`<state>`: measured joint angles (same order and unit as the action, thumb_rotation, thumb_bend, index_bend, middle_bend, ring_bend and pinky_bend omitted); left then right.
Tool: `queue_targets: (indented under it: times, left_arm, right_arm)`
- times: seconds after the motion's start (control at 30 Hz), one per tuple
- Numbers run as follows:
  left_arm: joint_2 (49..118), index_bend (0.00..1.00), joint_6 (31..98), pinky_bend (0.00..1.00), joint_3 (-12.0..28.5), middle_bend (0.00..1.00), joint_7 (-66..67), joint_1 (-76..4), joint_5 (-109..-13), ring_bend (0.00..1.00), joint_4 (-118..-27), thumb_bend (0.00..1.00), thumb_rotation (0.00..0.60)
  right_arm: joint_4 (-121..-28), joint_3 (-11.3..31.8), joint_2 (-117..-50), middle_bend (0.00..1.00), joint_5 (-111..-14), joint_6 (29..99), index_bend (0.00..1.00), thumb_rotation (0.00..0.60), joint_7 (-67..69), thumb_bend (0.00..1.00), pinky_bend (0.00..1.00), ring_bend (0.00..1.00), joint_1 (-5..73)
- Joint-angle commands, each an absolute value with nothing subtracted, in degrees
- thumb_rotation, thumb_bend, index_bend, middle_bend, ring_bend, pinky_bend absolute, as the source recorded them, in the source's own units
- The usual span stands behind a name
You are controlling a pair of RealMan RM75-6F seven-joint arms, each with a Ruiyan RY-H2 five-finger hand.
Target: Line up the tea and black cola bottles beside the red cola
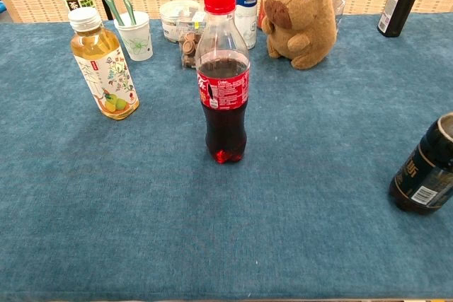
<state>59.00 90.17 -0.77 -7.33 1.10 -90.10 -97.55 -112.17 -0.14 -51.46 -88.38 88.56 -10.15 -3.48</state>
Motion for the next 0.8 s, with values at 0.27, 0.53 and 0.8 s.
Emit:
queue_targets:
  times: [0.27, 0.53, 0.8]
  left_arm:
    - [58.88, 0.00, 89.97, 0.00, -0.98, 0.00, -7.07, 0.94, -90.66, 0.00, -97.64, 0.03, 0.600]
    - [58.27, 0.00, 90.08, 0.00, -0.99, 0.00, -6.76, 0.11, -92.73, 0.00, -98.94, 0.03, 0.600]
    - [57.22, 0.00, 88.35, 0.00, -0.81, 0.00, -6.55, -1.42, -93.27, 0.00, -101.66, 0.03, 0.600]
  right_arm:
    - [-110.04, -1.33, -49.52, 0.00, -91.17, 84.49, 0.00, 0.600, -2.46, 0.00, 0.00, 0.00, -1.29]
    - [-98.72, -3.33, -51.41, 0.00, -96.79, 82.15, 0.00, 0.600, 17.09, 0.00, 0.00, 0.00, 1.35]
    - [-88.58, -3.92, -58.88, 0.00, -99.52, 85.11, 0.00, 0.600, 22.97, 0.00, 0.00, 0.00, 1.27]
